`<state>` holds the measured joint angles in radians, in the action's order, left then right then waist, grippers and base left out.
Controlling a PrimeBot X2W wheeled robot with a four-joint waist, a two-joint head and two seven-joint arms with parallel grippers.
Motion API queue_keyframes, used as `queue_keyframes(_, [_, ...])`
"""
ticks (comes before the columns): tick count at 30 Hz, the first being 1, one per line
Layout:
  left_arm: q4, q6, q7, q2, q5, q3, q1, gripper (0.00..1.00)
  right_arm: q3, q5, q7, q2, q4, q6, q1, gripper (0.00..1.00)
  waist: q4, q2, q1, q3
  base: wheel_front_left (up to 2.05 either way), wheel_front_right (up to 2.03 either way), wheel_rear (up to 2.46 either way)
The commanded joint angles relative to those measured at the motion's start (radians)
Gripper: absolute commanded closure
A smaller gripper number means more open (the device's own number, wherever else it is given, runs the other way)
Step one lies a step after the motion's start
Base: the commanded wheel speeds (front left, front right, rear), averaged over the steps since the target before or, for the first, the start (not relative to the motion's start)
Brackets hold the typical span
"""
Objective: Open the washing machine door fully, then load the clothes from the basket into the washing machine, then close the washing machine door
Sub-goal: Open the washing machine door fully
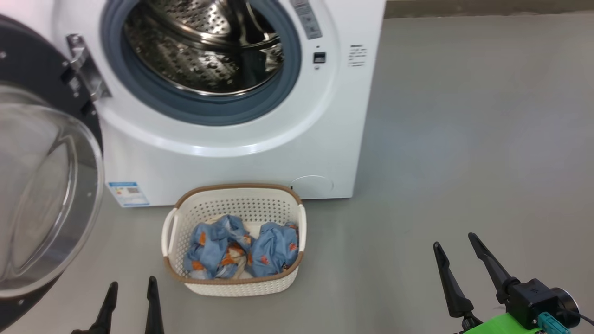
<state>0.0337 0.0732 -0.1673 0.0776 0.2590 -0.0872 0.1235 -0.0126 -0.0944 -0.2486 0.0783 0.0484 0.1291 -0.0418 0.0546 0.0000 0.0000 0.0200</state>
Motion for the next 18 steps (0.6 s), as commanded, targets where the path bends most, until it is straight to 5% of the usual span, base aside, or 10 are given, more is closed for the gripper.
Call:
queue_keyframes(1, [-0.018,-0.004,-0.001,0.012,0.006,0.031,-0.014,0.00,-0.021,0.013,-0.004,0.003,-0.026,0.002,0.005,0.00,-0.029,0.0000,0.0000,-0.014,0.00,0.00,0.00])
queue_keyframes(18, [-0.002,0.019,0.004,0.018,0.014,0.030,-0.012,0.00,-0.007,0.020,0.005,0.001,-0.050,0.002,-0.012,0.00,-0.060,0.0000,0.0000,-0.017,0.00,0.00,0.00])
